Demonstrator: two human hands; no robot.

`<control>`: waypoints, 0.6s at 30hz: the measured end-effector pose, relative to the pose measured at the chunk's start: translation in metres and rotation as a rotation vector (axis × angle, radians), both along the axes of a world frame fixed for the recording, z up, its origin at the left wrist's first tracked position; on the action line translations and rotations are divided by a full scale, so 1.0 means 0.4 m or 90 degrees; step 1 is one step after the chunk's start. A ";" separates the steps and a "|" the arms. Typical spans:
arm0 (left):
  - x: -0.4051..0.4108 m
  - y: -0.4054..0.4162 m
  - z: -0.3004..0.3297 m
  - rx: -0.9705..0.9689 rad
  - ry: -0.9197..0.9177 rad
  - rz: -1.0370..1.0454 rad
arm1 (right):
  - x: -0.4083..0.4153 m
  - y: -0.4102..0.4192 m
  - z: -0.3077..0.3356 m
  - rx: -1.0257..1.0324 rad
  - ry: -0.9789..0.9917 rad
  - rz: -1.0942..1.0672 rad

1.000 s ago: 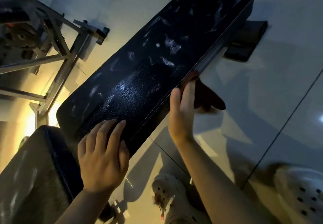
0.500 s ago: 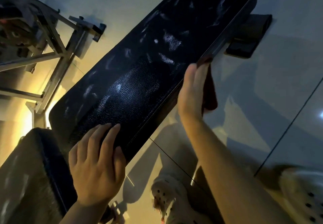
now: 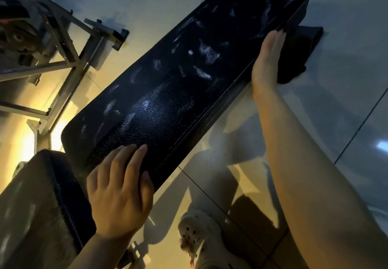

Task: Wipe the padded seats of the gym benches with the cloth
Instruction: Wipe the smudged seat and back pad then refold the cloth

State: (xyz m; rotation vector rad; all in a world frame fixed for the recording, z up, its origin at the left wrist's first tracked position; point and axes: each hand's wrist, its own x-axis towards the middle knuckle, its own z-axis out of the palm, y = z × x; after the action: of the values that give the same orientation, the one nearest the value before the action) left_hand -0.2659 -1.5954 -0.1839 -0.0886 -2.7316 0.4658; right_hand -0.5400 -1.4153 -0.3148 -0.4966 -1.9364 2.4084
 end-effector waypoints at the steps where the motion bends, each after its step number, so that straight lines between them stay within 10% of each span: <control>1: 0.000 0.000 0.001 0.001 -0.001 0.003 | 0.032 -0.008 0.013 -0.010 0.004 0.009; 18: -0.004 0.010 0.060 0.144 -0.126 0.078 | 0.603 -0.188 0.227 -0.068 0.034 0.085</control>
State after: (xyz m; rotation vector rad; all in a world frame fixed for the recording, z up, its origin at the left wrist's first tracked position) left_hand -0.2675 -1.5916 -0.1598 0.0970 -2.9752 0.1861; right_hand -0.2990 -1.4904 -0.2239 -0.3109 -1.8837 2.5879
